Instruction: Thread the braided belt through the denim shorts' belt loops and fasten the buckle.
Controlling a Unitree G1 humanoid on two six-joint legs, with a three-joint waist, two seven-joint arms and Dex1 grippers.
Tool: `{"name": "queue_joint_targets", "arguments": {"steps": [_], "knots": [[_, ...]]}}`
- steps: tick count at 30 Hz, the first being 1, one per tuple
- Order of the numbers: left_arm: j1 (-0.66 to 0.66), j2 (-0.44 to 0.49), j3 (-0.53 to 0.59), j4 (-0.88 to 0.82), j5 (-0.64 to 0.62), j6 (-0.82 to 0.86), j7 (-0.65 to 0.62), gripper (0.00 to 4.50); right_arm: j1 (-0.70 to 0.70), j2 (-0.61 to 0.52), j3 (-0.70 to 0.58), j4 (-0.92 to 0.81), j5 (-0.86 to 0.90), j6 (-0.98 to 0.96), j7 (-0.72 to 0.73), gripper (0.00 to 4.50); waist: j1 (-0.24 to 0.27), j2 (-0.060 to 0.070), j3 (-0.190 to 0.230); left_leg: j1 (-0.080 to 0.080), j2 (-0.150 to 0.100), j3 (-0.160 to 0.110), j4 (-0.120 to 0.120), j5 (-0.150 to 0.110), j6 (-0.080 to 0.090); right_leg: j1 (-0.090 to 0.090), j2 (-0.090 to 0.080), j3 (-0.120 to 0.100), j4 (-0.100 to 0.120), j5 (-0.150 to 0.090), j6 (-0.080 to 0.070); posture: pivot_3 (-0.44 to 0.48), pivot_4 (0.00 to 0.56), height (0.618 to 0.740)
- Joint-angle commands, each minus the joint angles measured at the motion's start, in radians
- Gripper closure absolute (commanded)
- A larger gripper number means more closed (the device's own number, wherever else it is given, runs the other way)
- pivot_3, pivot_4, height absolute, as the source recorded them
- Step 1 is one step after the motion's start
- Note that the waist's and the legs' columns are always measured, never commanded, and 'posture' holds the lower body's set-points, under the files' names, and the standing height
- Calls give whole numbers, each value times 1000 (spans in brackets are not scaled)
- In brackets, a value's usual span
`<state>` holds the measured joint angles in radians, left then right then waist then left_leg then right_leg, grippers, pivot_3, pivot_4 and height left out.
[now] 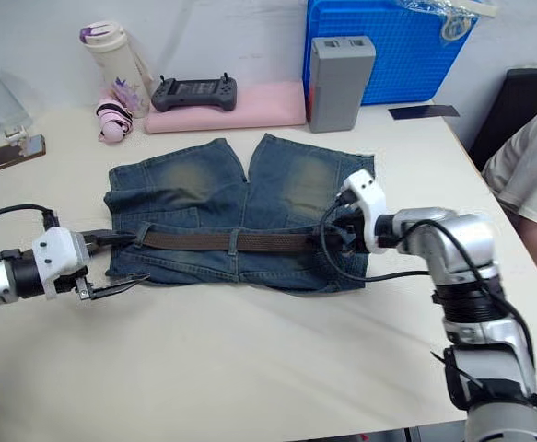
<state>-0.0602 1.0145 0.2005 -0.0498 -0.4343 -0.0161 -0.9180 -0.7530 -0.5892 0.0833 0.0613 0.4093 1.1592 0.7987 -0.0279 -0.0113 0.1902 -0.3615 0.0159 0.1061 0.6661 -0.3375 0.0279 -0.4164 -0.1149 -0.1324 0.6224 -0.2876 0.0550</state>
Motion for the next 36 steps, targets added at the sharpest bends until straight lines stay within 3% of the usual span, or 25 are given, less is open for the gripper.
{"name": "queue_joint_targets", "arguments": {"steps": [1,4,6,10,11,12,14,15,17,24,33,36], "knots": [[28,-22,83,-61,-45,78,17,472,-22,9,-8,16,24,19,8,38,0,0,0,-2,0,0,0,0,0,-1,0,0,0,0,0,0,150,728],[42,-42,135,-79,-94,158,22,472,-12,24,-7,25,39,23,18,38,-1,0,0,-9,0,1,3,1,0,-9,0,0,2,0,0,0,150,728],[25,-61,175,-64,-150,230,32,472,-9,44,-24,27,52,20,13,540,-1,0,0,-10,0,1,3,2,0,-9,1,0,3,0,0,0,150,728],[-17,-68,215,-3,-205,345,19,472,-8,66,-44,18,69,13,12,2163,-1,0,0,-10,0,1,3,3,-1,-10,0,1,5,0,0,0,150,728],[-32,-67,220,20,-213,369,14,472,-8,69,-47,15,73,12,12,2741,-1,0,0,-10,0,1,3,4,-1,-10,0,1,5,0,0,0,150,728],[-56,-55,219,54,-236,426,0,472,-6,68,-46,9,76,10,14,3318,-2,0,0,-10,0,1,3,4,-1,-10,1,1,5,0,0,0,150,728],[-153,-41,212,177,-262,518,-15,472,-6,72,-47,3,81,9,10,4054,0,0,0,-10,0,1,3,4,-1,-10,1,1,5,0,0,0,150,728],[-203,-30,196,239,-262,557,-37,472,-5,72,-46,-1,79,5,7,4086,0,-1,0,-10,0,1,3,4,-2,-11,1,0,6,0,0,0,150,728],[-287,-21,171,337,-256,606,-82,0,1,70,-47,-12,77,-2,1,4086,-1,-1,0,-10,0,1,3,5,-2,-11,1,0,6,0,0,0,150,728],[-550,-65,0,668,-106,599,-214,0,34,76,-61,-93,92,3,-21,4086,-2,-1,-1,-11,-1,4,3,5,-2,-13,3,1,6,0,0,0,150,728],[-706,-149,-105,970,64,491,-248,0,78,71,-82,-193,118,28,-49,4086,-4,-3,-1,-11,0,6,4,5,-2,-14,4,1,7,0,0,0,150,728],[-721,-153,-120,1006,97,455,-277,773,85,73,-93,-211,128,36,-61,4086,-3,-3,-1,-11,0,6,6,5,-2,-14,4,2,8,0,0,0,150,728]]}}
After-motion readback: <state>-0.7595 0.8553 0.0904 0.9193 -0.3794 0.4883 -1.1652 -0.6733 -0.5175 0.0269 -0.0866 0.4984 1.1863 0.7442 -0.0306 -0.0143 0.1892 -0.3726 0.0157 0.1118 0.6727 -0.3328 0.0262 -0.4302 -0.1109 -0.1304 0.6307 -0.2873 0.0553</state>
